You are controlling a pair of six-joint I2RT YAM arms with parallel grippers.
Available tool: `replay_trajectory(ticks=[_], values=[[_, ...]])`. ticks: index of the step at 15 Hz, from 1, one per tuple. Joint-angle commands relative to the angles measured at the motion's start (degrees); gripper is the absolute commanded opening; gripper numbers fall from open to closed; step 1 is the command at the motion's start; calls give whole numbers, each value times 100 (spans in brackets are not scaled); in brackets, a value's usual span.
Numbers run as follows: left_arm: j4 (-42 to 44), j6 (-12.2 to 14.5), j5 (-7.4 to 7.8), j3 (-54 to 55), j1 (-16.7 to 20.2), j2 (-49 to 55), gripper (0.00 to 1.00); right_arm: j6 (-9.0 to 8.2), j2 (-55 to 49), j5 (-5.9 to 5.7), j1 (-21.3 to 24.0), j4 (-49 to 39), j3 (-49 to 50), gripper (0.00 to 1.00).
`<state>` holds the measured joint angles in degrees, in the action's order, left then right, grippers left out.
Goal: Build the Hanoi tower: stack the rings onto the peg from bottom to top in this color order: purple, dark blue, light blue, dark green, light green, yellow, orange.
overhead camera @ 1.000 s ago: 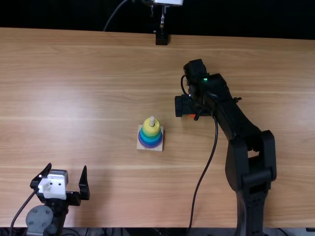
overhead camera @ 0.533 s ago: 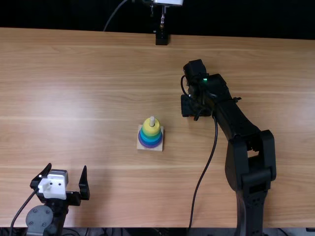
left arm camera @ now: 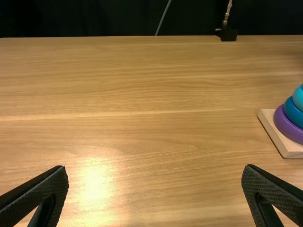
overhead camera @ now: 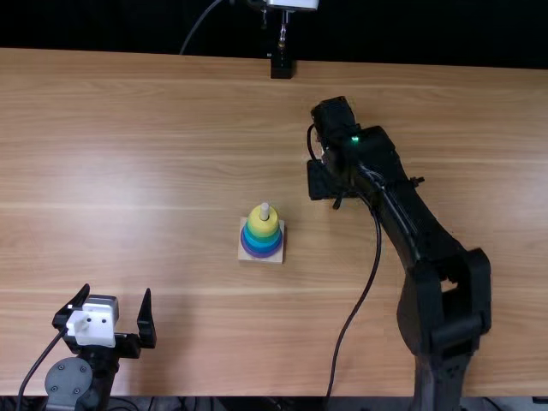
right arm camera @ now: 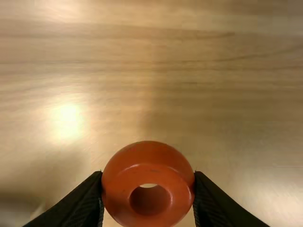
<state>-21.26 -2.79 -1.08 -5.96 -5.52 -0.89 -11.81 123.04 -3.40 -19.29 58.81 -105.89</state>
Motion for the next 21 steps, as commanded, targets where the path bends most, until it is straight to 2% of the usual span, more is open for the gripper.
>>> replay_trajectory(ticks=[1, 4, 6, 12, 13, 14, 15, 17, 21], values=[[-458, 89, 45, 596, 42, 89, 100, 21, -501, 23, -154, 338, -319, 0], [-458, 89, 45, 596, 42, 89, 100, 0, -606, 45, -409, 1762, -1013, 0], [-458, 89, 45, 596, 42, 89, 100, -21, -703, 45, -638, 2363, -1470, 0], [-458, 89, 45, 596, 42, 89, 100, -21, -720, 87, -1262, 2700, -2762, 0], [-458, 89, 45, 596, 42, 89, 100, -148, -712, 87, -1367, 2700, -2876, 0], [-458, 89, 45, 596, 42, 89, 100, -422, -685, 87, -1446, 2690, -2999, 0], [-458, 89, 45, 596, 42, 89, 100, -569, -659, 87, -1543, 2690, -3087, 0], [-458, 89, 45, 596, 42, 89, 100, -601, -641, 87, -1763, 2700, -3105, 0], [-458, 89, 45, 596, 42, 89, 100, -601, -474, 87, -1833, 2700, -3087, 0]])
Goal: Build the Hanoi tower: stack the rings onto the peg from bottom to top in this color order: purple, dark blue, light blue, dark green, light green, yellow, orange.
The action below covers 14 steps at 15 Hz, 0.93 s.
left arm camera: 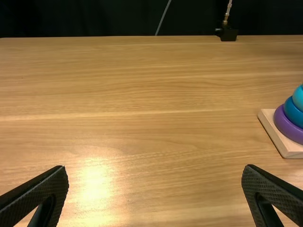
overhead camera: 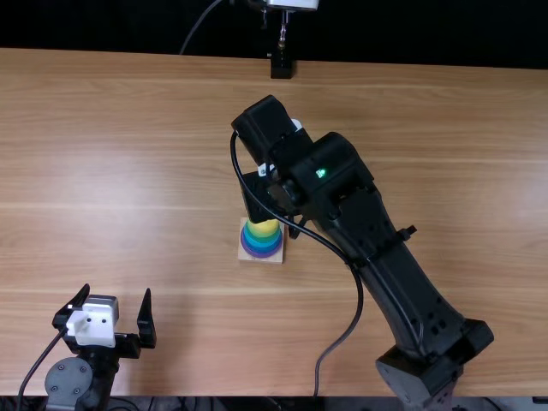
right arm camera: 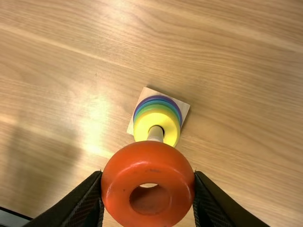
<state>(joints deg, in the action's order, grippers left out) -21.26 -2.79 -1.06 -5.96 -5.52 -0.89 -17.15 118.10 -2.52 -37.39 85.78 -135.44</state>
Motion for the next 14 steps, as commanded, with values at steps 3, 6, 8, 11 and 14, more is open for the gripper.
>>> replay_trajectory(ticks=[3, 6, 8, 11, 14], values=[[-458, 89, 43, 596, 42, 89, 100, -68, 90, -11, 3, 3, -62, 0], [-458, 89, 43, 596, 42, 89, 100, -78, 187, -11, 12, -7, -9, 0], [-458, 89, 43, 596, 42, 89, 100, -78, 213, -11, 30, -7, 0, 0], [-458, 89, 43, 596, 42, 89, 100, -89, 521, -22, 30, -29, -9, 0], [-458, 89, 43, 596, 42, 89, 100, -89, 582, -22, 38, -39, -35, 0]])
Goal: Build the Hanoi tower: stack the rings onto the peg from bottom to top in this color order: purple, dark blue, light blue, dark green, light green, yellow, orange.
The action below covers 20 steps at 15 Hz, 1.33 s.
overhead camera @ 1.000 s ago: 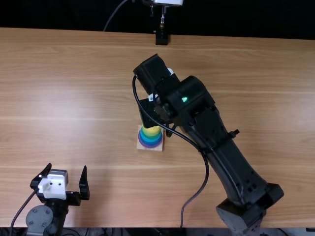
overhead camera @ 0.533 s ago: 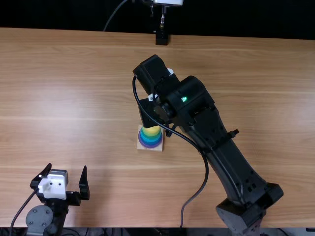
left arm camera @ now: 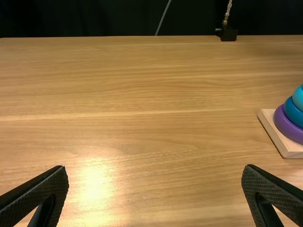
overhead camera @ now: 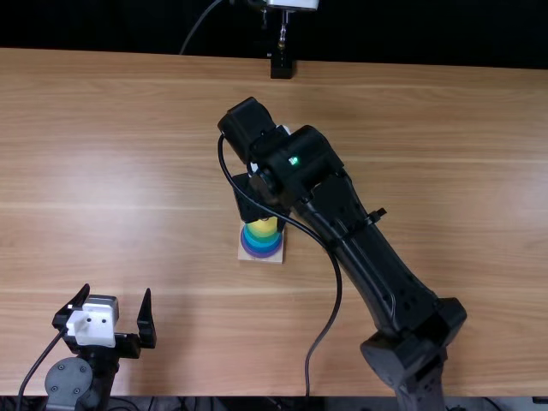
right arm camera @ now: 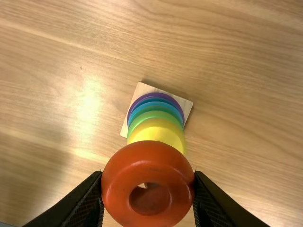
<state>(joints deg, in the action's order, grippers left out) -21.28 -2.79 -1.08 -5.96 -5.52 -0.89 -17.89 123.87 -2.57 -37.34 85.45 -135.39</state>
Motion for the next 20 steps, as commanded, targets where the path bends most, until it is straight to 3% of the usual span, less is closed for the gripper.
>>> replay_trajectory(ticks=[1, 13, 14, 15, 16, 20], values=[[-456, 89, 45, 596, 42, 89, 100, -15, 40, -17, 34, -6, -31, 0], [-456, 89, 45, 596, 42, 89, 100, 59, 40, -17, 43, 25, 628, 0], [-456, 89, 45, 596, 42, 89, 100, -25, 40, -17, 43, 25, 611, 0], [-456, 89, 45, 596, 42, 89, 100, -25, 40, -7, 52, 15, 619, 42], [-456, 89, 45, 596, 42, 89, 100, -25, 40, -17, 43, 25, 628, 100], [-456, 89, 45, 596, 42, 89, 100, -25, 23, -49, 43, -49, 637, 100]])
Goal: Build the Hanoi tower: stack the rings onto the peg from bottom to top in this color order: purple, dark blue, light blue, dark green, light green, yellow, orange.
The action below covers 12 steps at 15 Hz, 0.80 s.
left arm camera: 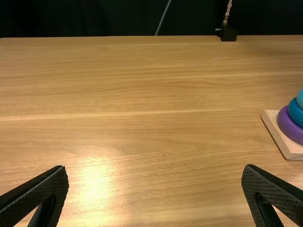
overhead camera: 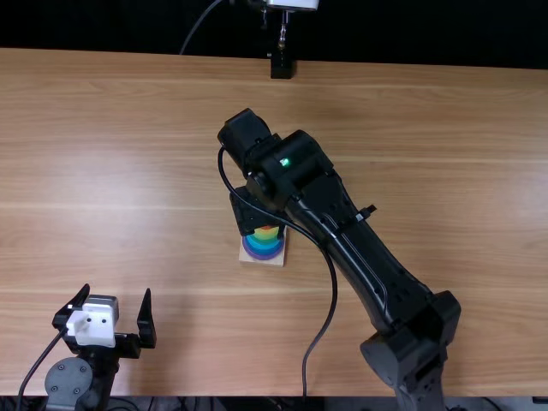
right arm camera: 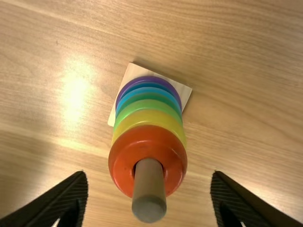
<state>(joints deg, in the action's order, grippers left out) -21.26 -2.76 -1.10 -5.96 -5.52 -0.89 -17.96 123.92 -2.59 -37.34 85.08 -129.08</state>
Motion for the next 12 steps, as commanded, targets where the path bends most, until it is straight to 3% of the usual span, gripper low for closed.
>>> replay_trajectory(ticks=[1, 4, 6, 7, 9, 10, 11, 12], values=[[-458, 87, 47, 596, 42, 89, 100, -19, 1, -57, 43, -54, -47, 100], [-458, 87, 47, 596, 42, 89, 100, 55, -518, -131, 60, -549, 155, 100], [-458, 87, 47, 596, 42, 89, 100, 108, -1177, -353, 254, -644, 937, 100], [-458, 87, 47, 596, 42, 89, 100, 108, -1643, -469, 482, -1003, 1447, 100], [-458, 87, 47, 596, 42, 89, 100, 129, -2618, -543, 869, -2289, 2677, 100], [-458, 87, 47, 596, 42, 89, 100, 129, -3075, -637, 1027, -2859, 3240, 100], [-458, 87, 47, 596, 42, 89, 100, 150, -3524, -870, 1159, -3302, 3776, 100], [-458, 87, 47, 596, 42, 89, 100, 192, -3998, -1196, 1282, -3692, 4321, 100]])
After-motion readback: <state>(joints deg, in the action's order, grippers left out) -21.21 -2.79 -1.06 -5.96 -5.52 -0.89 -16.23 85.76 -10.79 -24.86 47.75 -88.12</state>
